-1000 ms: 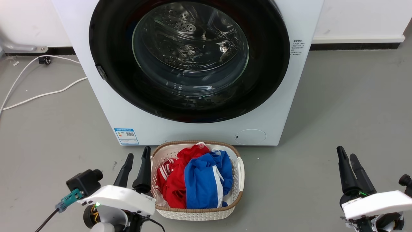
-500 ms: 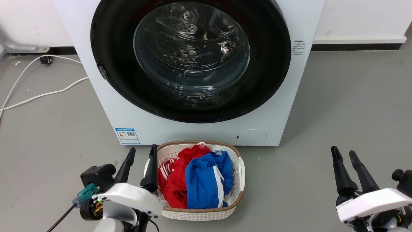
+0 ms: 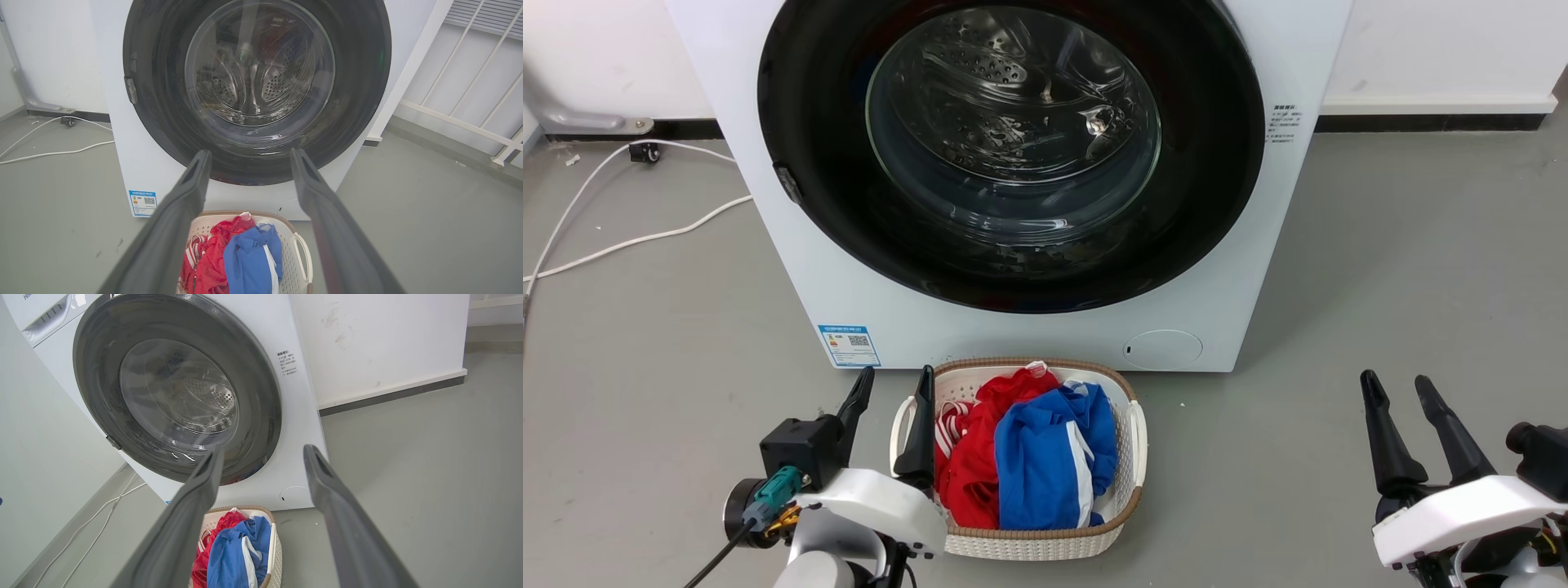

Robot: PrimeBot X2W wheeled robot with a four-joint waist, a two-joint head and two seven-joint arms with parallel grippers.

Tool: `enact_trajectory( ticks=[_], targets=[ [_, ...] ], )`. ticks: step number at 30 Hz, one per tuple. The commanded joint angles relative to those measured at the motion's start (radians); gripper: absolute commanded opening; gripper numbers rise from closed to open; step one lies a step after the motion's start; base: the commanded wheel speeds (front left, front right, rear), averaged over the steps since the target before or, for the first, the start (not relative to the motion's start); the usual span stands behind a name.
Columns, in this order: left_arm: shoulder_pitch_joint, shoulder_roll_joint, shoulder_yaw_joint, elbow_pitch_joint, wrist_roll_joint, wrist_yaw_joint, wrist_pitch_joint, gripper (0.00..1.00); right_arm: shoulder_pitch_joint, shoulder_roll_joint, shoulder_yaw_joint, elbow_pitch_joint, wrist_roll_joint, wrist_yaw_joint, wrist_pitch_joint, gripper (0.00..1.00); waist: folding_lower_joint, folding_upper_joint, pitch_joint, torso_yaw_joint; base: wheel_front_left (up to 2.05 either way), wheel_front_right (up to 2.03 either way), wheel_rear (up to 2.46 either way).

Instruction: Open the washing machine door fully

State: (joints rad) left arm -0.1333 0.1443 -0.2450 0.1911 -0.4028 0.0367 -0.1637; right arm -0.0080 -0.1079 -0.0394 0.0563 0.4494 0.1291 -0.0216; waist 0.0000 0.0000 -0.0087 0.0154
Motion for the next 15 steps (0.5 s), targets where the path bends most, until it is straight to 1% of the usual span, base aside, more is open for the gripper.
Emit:
enact_trajectory(
  ticks=[1,7,15],
  targets=[
    [-0.023,0.007,-0.006,-0.004,0.025,0.007,-0.010,1.00,-0.001,-0.009,0.002,-0.014,-0.028,0.002,-0.006,1.00,0.0000,0.0000,0.000,0.000,0.00,0.00,0.00],
    [-0.021,0.010,-0.013,-0.002,0.058,0.013,-0.025,1.00,0.001,-0.014,0.001,-0.013,-0.078,0.002,-0.011,1.00,0.0000,0.0000,0.002,0.000,0.00,0.00,0.00],
    [-0.003,0.010,-0.004,-0.003,0.094,-0.001,-0.043,1.00,0.005,-0.015,-0.001,-0.012,-0.140,0.002,-0.021,1.00,0.0000,0.0000,-0.001,0.000,0.00,0.00,0.00]
  ],
)
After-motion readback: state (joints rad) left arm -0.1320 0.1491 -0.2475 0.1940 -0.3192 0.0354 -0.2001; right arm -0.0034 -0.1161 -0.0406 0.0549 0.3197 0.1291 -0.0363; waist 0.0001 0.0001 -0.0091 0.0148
